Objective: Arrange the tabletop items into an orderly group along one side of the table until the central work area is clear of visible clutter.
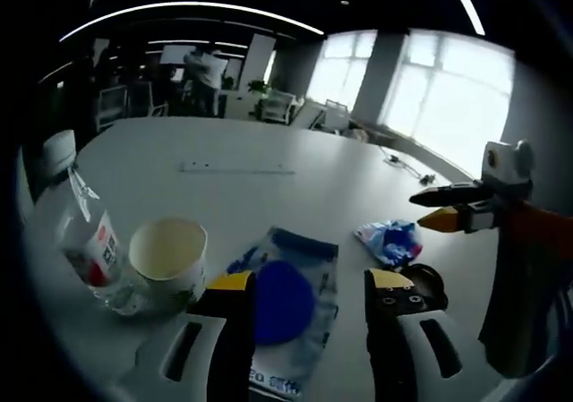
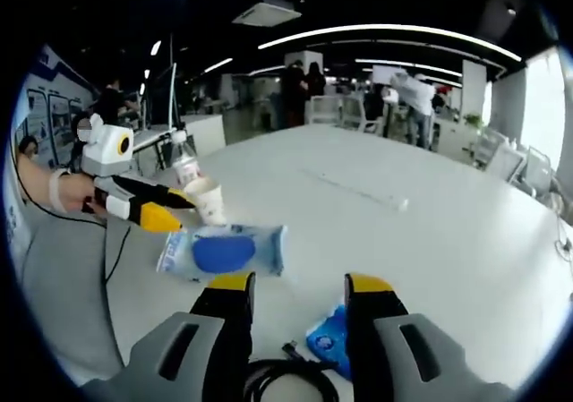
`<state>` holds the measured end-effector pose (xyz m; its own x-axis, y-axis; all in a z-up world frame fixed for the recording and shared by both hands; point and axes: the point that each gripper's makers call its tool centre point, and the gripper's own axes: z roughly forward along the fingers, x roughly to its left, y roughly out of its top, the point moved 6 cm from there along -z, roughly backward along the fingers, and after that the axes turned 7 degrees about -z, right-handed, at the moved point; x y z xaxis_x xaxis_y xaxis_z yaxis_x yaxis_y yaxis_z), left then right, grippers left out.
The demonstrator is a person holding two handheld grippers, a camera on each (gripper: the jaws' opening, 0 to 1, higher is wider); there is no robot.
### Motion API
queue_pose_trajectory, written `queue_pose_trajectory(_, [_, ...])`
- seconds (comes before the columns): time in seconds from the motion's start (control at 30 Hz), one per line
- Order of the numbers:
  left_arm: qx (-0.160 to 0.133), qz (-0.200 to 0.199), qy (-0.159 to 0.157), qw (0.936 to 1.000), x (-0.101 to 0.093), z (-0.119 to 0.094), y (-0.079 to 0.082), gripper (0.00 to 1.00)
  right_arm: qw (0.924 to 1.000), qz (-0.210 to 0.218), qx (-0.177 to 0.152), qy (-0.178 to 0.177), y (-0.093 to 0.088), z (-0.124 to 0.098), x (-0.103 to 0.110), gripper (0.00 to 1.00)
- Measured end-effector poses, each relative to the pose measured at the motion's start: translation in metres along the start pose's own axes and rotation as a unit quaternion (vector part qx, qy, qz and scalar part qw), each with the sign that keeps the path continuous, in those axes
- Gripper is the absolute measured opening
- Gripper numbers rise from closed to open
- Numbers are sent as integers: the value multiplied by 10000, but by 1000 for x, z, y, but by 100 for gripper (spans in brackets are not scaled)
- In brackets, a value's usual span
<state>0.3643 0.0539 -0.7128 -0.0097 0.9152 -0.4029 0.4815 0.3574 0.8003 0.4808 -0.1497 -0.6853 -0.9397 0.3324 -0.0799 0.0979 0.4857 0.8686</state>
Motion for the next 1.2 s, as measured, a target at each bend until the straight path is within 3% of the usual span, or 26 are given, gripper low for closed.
queue_pose_trajectory(0.43, [-42,-478,393,9981,17,-21,-16,43,9977,-357,225,532,15,32,12,33])
queue_pose_trajectory(0.63, [-68,-543,646,9964,27,-29,-21,37,9938,-537,487,846,17,50,15,29])
queue_pose_trajectory(1.2, [-68,-984,1079,9893,47,-43,-41,32,9815,-1171,792,1295,43,85,15,24])
